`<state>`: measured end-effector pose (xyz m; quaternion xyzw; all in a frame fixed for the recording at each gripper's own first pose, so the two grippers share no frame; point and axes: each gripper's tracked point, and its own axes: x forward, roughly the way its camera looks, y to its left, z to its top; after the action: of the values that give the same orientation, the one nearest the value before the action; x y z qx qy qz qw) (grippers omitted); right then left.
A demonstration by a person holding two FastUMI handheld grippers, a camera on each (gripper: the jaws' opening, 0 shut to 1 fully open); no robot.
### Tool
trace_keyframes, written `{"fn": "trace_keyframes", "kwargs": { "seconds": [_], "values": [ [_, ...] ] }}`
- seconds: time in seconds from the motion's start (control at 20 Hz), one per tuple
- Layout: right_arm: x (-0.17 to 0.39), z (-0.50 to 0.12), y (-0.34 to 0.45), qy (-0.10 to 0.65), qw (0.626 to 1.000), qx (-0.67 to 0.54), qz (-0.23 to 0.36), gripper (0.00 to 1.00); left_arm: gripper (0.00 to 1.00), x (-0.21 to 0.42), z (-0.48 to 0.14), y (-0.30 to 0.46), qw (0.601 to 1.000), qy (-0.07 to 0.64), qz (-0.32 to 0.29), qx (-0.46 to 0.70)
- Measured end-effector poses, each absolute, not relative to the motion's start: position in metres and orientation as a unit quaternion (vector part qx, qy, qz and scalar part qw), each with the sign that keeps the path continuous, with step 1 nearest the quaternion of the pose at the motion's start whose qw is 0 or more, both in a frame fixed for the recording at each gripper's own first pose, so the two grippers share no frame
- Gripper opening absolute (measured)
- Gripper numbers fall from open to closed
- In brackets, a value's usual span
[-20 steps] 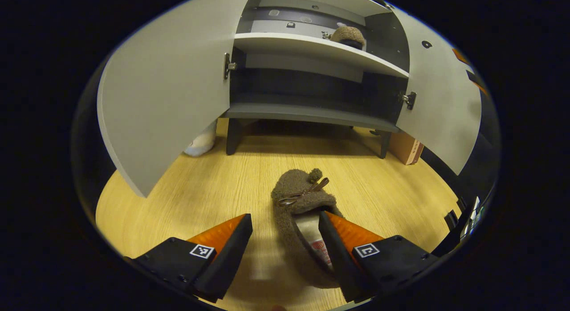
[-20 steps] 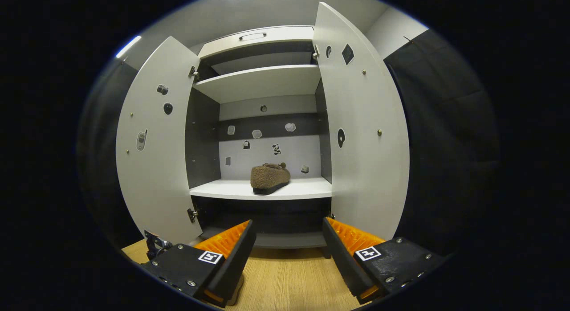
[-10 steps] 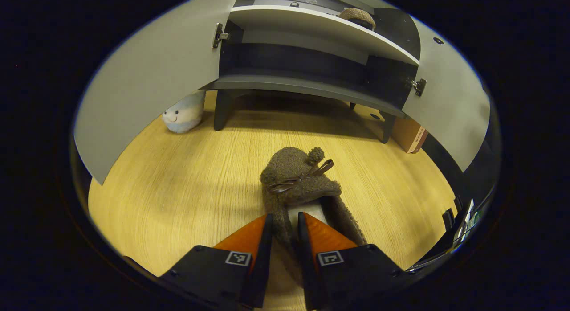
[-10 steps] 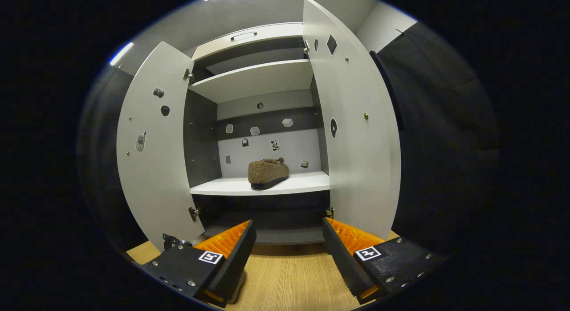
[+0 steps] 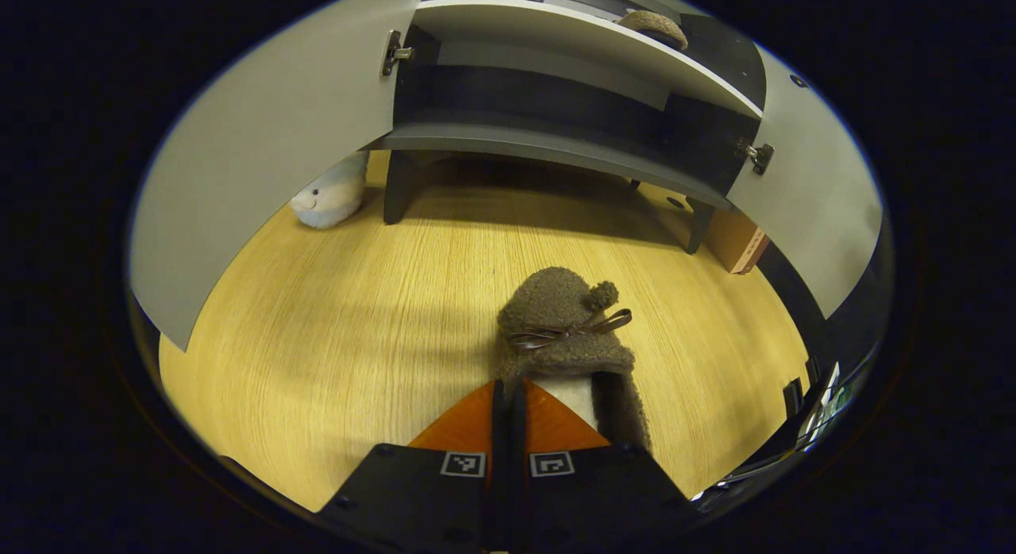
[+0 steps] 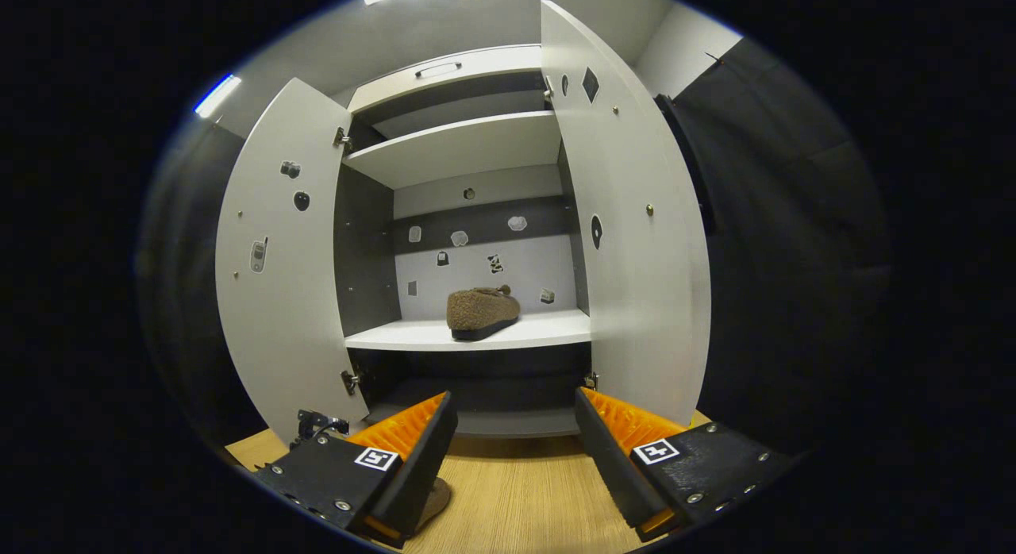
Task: Grab one shoe with the right hand and put it into the shoe cabinet, grab the other shoe with the left hand and put it into the shoe cabinet; then close the right door with the right hand and the left door with the left hand.
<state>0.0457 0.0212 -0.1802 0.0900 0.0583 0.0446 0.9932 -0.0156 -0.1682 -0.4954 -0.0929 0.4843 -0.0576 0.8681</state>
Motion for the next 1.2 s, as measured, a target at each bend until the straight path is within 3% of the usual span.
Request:
{"fn": "trace_keyframes", "kwargs": {
  "seconds": [0.35,1.2],
  "values": [
    [0.039,-0.173,0.023,0.050,0.993,0.093,0.050,0.92,0.06,0.025,-0.410,-0.182,0.900,0.422,-0.069,-0.083],
    [0.026,-0.144,0.018,0.025,0.995,0.076,0.052,0.92,0.06,0.151,-0.185,-0.151,0.959,0.276,-0.022,-0.062]
  ]
}}
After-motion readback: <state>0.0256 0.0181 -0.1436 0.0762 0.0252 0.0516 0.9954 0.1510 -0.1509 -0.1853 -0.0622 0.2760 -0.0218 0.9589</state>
